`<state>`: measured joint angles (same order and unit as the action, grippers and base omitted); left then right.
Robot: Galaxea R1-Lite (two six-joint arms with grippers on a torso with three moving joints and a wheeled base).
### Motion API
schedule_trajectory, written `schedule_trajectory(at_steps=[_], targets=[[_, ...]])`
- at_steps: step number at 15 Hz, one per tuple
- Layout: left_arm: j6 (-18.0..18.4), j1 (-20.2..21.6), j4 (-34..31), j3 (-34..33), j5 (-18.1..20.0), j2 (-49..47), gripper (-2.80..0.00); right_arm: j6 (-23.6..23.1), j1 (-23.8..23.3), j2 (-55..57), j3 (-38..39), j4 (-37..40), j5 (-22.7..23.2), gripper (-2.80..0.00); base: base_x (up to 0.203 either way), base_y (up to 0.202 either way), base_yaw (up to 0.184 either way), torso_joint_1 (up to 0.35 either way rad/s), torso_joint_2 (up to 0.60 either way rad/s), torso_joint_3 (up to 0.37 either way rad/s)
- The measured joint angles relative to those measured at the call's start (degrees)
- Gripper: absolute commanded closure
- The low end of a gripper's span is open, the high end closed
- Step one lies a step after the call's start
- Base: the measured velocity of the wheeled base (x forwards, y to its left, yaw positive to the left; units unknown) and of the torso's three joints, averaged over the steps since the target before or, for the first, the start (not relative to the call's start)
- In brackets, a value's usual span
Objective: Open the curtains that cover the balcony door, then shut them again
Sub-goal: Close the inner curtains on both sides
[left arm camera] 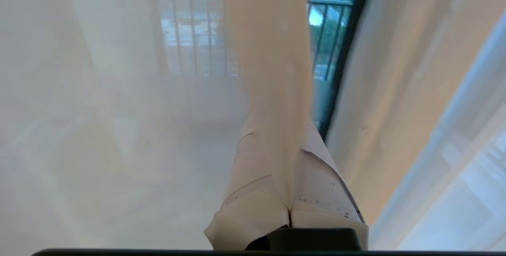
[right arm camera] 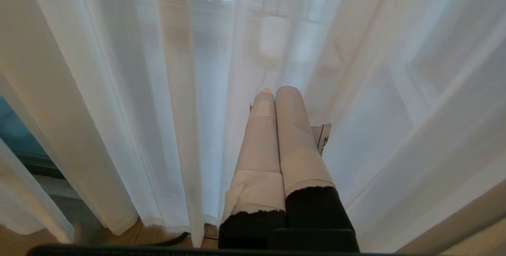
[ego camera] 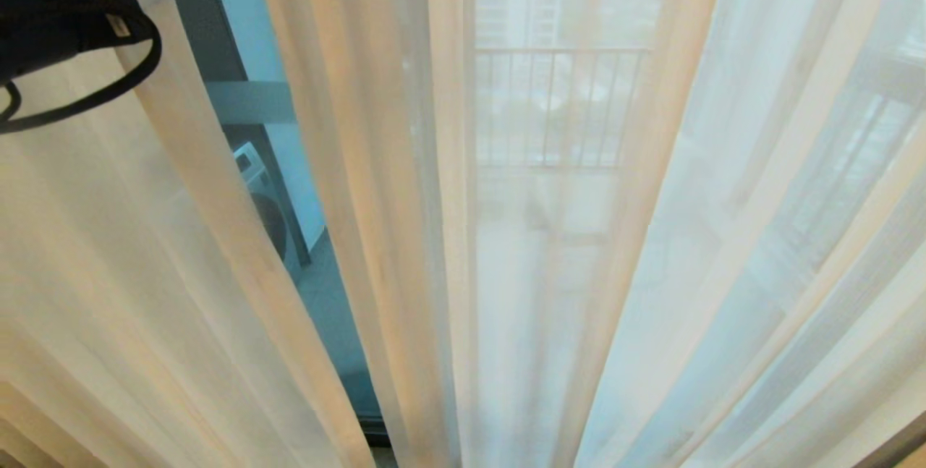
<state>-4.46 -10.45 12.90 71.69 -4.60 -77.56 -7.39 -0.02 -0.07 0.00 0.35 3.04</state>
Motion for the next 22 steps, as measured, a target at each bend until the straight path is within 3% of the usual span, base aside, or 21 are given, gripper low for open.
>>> schedule_trajectory(at_steps=[7, 15, 19, 22], targets=[[0.0, -6.0, 0.6, 3.4, -0.1, -0.1, 0.0, 0.0, 0.0, 0.0, 0.0, 0.0, 0.0, 0.0, 0.0, 0.0, 0.0, 0.0, 0.0, 0.0], [1.9, -21.9, 0.4, 9.2, -1.1, -3.1, 0.0, 0.0, 0.0, 0.0, 0.0, 0.0, 0.0, 0.0, 0.0, 0.0, 0.0, 0.0, 0.0, 0.0], [2.0, -29.1, 0.3, 17.0, -5.5, -9.3, 0.0, 0.0, 0.0, 0.0, 0.0, 0.0, 0.0, 0.0, 0.0, 0.0, 0.0, 0.0, 0.0, 0.0], [2.0, -33.2, 0.3, 22.8, -6.0, -15.0, 0.0, 0.0, 0.0, 0.0, 0.0, 0.0, 0.0, 0.0, 0.0, 0.0, 0.0, 0.0, 0.0, 0.0]])
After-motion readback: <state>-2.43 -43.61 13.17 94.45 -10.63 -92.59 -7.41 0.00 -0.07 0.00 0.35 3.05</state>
